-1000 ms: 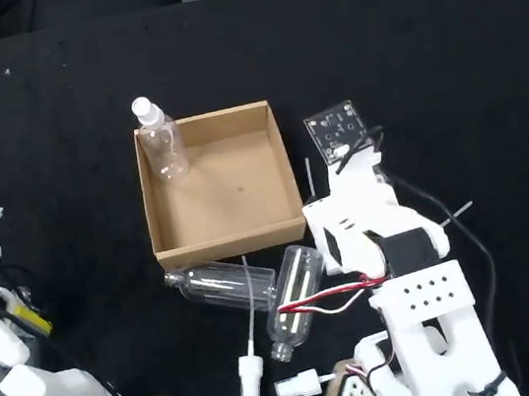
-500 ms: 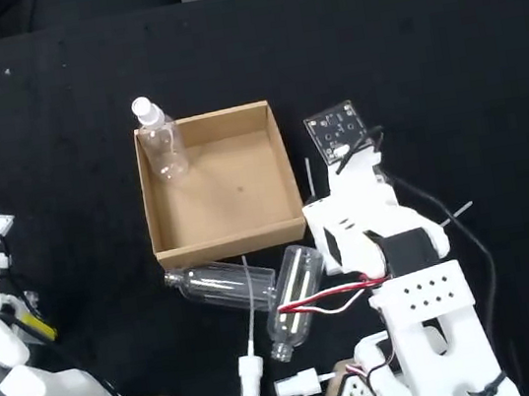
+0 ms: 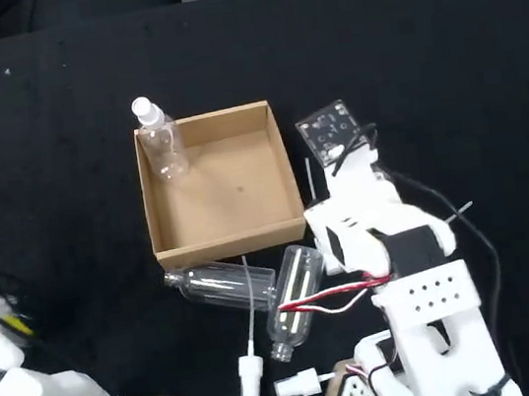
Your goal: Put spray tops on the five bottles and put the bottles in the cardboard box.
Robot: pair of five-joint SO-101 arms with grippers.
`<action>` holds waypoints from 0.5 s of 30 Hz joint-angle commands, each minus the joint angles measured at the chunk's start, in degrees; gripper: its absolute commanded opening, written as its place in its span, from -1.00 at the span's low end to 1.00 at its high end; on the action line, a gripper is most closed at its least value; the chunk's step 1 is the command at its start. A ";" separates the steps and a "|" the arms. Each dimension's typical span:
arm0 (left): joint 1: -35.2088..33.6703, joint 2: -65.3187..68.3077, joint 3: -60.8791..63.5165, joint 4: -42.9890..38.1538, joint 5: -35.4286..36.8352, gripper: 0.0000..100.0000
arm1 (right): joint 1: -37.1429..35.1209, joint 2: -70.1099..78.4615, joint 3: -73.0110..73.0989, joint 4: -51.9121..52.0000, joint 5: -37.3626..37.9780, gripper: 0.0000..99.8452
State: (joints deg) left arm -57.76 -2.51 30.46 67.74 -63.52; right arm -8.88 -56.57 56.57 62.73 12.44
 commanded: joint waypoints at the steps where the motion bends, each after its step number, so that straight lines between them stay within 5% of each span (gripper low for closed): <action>1: -3.65 -0.70 -11.74 7.82 5.80 -0.88 | 0.88 -1.45 -10.24 11.52 10.46 -0.67; 8: -5.76 -0.35 -16.31 8.44 18.99 -0.88 | -4.84 -1.71 -14.02 31.38 44.75 -0.67; 15: 1.89 -0.79 -13.85 15.30 2.64 -0.88 | -6.59 -1.71 -13.76 31.56 46.51 -0.67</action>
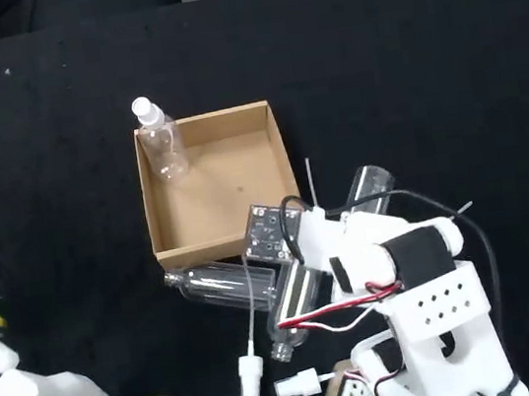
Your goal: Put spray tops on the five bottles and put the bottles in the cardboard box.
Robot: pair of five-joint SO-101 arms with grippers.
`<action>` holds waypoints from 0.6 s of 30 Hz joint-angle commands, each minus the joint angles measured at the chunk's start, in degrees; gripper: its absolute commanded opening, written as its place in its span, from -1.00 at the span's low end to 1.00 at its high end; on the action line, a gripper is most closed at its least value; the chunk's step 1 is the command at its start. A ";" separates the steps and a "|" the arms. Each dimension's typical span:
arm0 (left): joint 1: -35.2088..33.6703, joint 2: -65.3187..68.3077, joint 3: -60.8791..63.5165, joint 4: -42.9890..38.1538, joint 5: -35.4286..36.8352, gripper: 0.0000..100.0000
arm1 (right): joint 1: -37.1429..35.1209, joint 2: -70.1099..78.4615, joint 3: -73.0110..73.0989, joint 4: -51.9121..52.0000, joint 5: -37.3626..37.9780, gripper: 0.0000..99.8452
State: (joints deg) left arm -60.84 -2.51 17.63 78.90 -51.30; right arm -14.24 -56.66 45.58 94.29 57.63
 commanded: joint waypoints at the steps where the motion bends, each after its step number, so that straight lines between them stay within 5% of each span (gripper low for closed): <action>1: 6.11 -0.79 -1.01 6.07 -13.27 -0.88 | -1.32 -1.63 -2.68 0.00 1.32 -0.67; 7: 5.49 -0.79 -1.71 15.82 -48.26 -0.88 | -1.41 -1.63 0.40 -0.44 1.41 -0.67; 12: 1.36 -0.26 -4.62 16.00 -51.87 -0.88 | -1.49 -1.63 1.54 -0.44 1.93 -0.67; 18: -5.32 -0.26 -5.23 15.12 -66.73 -0.88 | -6.95 -1.63 1.63 0.09 3.43 -0.67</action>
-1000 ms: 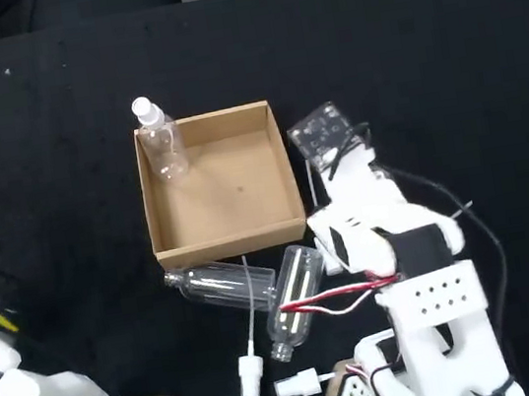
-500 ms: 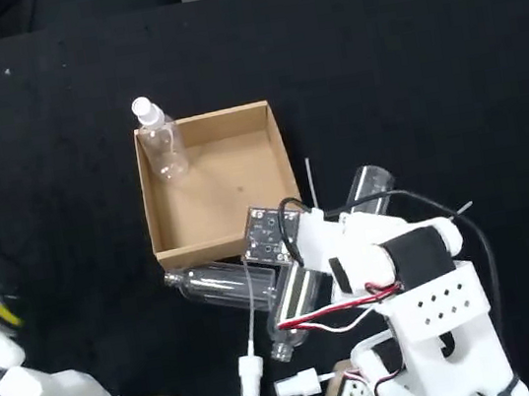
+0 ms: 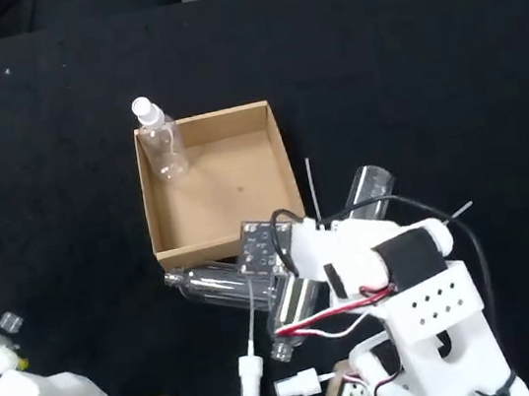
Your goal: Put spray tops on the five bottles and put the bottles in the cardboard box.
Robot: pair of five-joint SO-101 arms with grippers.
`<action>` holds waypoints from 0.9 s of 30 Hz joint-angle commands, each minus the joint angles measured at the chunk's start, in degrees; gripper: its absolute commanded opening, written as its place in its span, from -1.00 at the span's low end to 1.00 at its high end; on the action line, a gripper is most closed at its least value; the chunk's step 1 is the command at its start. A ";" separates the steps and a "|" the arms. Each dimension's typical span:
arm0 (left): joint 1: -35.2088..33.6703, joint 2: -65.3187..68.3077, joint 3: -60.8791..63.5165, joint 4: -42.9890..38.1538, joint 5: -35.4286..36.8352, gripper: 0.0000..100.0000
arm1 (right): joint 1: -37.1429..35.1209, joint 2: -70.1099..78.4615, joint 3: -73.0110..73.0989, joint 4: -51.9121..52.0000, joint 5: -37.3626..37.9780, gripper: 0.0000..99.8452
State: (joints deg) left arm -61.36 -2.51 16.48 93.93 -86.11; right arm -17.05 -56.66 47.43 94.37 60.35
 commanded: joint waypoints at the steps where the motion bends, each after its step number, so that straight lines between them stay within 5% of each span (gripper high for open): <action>1: -5.93 -0.26 -4.00 -0.70 -33.85 -0.88 | -5.27 -1.63 -0.22 0.35 0.70 -0.67; 6: -10.15 -0.26 -3.65 -3.60 -40.97 -0.88 | -11.52 -1.27 -0.31 0.79 -1.58 -0.67; 9: -8.40 -0.26 -2.68 -3.25 -38.33 -0.88 | -16.53 -1.27 -0.31 0.88 -5.71 -0.67; 16: 5.05 -0.18 1.01 -3.87 1.93 -0.88 | -20.31 -1.19 -0.31 -1.49 -16.18 -0.67; 21: 11.74 -0.79 1.98 -10.64 33.85 -0.88 | -7.03 -1.19 -0.57 -5.98 -21.63 -0.67; 27: 15.25 -0.88 2.24 -16.09 51.52 -0.88 | 8.18 0.22 -0.22 -14.42 -31.21 -0.67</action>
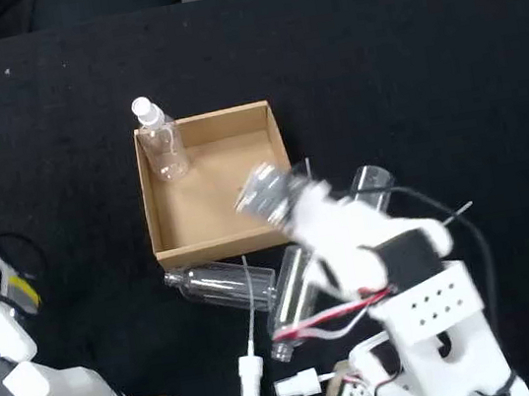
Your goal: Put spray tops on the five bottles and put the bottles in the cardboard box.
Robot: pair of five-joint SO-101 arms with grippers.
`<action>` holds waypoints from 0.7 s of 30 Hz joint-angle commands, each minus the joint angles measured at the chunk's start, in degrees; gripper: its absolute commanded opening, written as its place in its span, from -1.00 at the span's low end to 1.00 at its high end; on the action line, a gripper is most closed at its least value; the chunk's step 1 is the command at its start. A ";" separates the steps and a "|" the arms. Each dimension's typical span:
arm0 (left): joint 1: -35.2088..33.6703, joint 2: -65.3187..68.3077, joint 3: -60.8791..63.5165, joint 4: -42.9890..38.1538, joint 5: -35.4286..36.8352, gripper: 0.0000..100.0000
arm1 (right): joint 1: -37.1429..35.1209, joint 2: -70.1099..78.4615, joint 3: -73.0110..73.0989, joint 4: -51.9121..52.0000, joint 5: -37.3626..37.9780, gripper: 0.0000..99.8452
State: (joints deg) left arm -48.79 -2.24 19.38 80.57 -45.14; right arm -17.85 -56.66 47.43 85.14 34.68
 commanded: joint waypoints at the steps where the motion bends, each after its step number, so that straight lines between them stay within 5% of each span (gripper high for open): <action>1: 3.30 -1.14 -0.66 -3.08 13.10 -0.88 | 9.85 1.63 -0.22 -6.07 -6.86 -0.67; 10: 4.09 -1.14 -0.66 -8.97 27.78 -0.88 | 11.78 21.14 -4.00 -11.78 -15.03 -0.67; 21: 5.32 -1.23 8.84 -22.51 38.68 -0.88 | 11.78 23.25 -4.18 -15.38 -26.64 -0.67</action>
State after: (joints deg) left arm -44.57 -2.24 27.74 60.88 -9.80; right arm -6.95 -33.63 46.55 71.16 10.42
